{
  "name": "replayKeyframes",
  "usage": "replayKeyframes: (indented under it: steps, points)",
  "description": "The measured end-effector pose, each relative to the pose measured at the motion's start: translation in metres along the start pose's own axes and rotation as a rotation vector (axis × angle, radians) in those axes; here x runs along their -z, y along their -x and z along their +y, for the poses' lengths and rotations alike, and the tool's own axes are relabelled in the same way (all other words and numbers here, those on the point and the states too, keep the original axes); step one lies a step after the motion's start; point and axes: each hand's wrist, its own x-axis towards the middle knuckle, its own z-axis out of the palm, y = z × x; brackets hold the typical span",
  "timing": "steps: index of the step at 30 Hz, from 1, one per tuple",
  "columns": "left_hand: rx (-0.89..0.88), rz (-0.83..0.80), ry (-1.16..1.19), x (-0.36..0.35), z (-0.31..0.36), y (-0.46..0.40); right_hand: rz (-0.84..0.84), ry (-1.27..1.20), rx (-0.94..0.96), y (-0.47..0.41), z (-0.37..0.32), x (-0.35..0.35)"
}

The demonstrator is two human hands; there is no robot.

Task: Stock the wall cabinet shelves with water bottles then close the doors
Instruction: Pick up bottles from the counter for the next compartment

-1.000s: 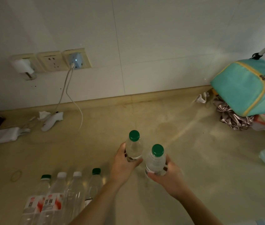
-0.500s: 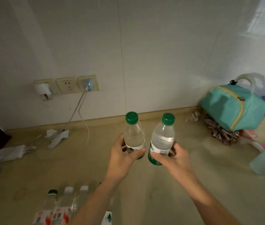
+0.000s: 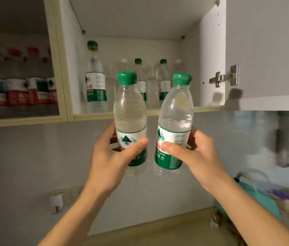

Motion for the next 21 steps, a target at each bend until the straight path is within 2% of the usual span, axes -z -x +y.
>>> replayKeyframes:
  steps: [4,8,15,21]
  points:
    - [-0.125,0.012,-0.017,0.006,0.040,-0.052,0.034,-0.011,0.110,-0.051,-0.048,-0.005]
    - [-0.173,0.097,-0.051,0.003,0.054,-0.101,0.057,-0.015,0.140,-0.099,-0.075,-0.008]
    - [0.023,0.147,-0.160,-0.004,0.027,-0.155,0.090,0.079,-0.010,-0.166,-0.058,-0.011]
    - [0.152,0.108,-0.130,-0.008,0.000,-0.184,0.021,0.191,-0.079,-0.199,-0.037,-0.016]
